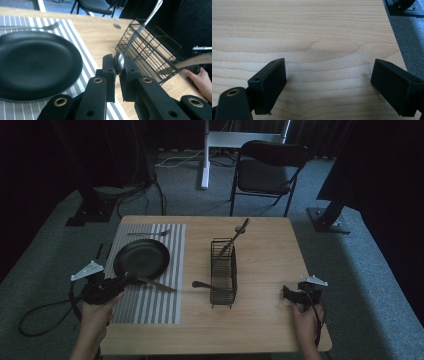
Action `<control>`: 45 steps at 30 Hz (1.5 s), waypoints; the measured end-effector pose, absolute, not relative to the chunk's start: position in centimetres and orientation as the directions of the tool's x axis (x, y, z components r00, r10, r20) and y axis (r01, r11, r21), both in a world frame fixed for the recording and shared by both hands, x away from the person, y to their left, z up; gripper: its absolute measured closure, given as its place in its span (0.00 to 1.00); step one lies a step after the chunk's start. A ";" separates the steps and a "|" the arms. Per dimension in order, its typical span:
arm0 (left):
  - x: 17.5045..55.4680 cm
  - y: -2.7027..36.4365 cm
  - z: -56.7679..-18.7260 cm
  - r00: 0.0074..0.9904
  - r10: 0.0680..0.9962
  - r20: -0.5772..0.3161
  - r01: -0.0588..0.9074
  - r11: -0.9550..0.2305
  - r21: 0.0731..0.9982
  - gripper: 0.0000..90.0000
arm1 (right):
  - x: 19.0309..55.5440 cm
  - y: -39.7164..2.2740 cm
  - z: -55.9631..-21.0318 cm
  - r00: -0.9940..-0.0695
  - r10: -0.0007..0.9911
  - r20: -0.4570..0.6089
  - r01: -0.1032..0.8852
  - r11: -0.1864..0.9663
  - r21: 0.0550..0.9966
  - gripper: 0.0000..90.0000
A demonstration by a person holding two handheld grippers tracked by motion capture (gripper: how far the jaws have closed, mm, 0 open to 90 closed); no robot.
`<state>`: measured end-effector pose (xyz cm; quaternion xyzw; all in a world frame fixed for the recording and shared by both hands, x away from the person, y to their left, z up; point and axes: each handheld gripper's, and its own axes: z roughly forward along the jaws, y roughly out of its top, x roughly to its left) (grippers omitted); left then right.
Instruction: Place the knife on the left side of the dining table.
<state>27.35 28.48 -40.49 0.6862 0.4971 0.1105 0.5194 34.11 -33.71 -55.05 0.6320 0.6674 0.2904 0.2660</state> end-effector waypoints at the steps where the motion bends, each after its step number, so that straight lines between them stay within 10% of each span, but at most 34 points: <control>1: 27.3 28.5 -40.7 0.480 0.797 -0.367 0.571 0.034 0.820 0.93 | 34.1 -33.7 -55.0 -0.060 0.998 0.012 0.689 0.033 0.724 0.13; 45: 28.9 35.8 -49.1 0.333 0.783 -0.525 0.628 0.231 0.743 0.76 | 34.1 -33.7 -55.0 -0.058 0.998 0.013 0.690 0.031 0.723 0.13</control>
